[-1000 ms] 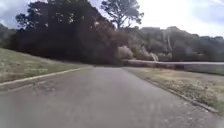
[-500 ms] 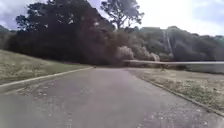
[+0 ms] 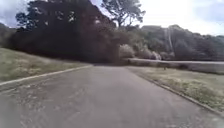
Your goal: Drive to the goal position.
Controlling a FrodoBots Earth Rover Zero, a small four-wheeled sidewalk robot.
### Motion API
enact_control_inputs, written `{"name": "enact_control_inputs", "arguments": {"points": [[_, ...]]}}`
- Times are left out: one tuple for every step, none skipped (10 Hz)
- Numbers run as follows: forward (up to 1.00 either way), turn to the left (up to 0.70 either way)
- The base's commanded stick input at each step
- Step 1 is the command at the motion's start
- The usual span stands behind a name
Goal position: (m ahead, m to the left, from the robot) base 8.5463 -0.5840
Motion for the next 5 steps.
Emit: {"name": "enact_control_inputs", "arguments": {"points": [[0.82,0.00],[0.85,0.00],[0.85,0.00],[0.85,0.00],[0.85,0.00]]}}
